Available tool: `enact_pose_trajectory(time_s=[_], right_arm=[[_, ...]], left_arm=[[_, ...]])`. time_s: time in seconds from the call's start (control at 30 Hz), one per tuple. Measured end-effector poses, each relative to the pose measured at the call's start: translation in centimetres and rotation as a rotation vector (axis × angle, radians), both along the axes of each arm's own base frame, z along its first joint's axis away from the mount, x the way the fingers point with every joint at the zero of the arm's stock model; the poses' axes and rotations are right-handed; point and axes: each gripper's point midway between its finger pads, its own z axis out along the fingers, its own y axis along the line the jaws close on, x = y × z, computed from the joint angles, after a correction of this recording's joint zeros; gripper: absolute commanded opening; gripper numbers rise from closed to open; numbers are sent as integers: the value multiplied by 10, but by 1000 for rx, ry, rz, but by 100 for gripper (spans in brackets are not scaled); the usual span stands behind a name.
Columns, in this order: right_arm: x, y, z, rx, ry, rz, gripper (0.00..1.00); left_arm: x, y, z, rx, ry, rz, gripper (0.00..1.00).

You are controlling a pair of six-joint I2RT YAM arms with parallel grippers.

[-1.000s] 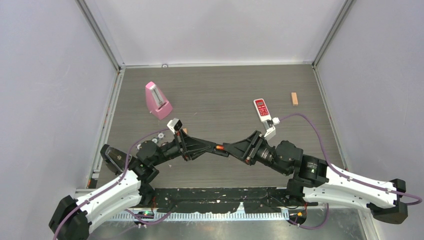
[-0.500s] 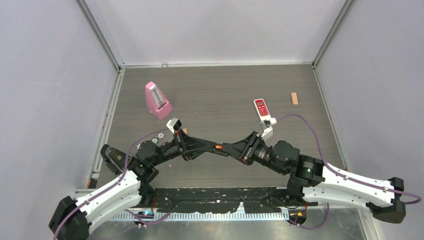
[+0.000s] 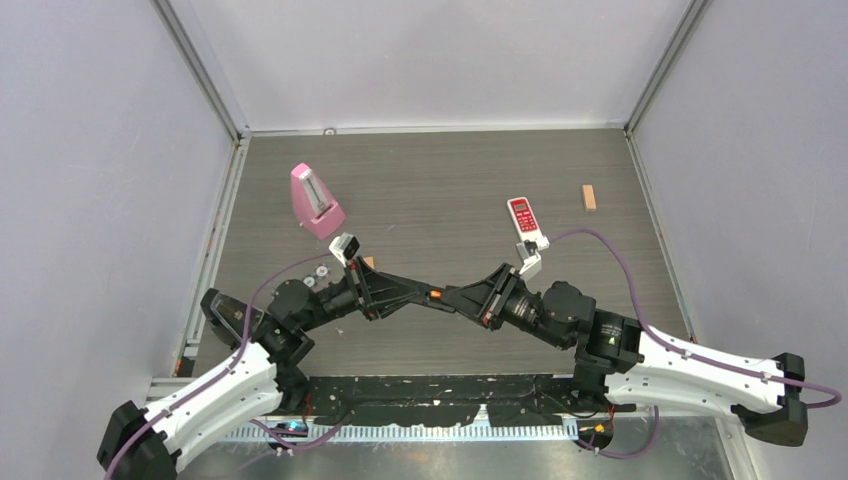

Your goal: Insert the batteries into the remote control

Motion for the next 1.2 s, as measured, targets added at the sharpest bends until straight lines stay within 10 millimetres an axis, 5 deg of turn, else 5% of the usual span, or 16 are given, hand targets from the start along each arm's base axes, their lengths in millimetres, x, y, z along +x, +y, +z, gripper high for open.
enact_pose_trajectory(time_s=[0.07, 0.2, 0.57, 0.8, 1.03, 1.2], right_arm=[[0, 1, -2, -4, 5, 2, 49], [-2, 2, -4, -11, 10, 12, 62], [-6, -10, -1, -17, -8, 13, 63], [-4, -28, -26, -175, -52, -10, 66], [16, -76, 3, -336, -204, -152, 66], [46, -91, 10, -526, -291, -243, 64]], left_arm=[[0, 0, -1, 6, -1, 2, 0], [1, -1, -12, 46, 13, 3, 0], [0, -1, -16, 69, -9, 9, 0], [1, 4, -41, 211, -96, 30, 0], [19, 36, -68, 521, -197, 158, 0], [32, 65, -64, 731, -246, 265, 0]])
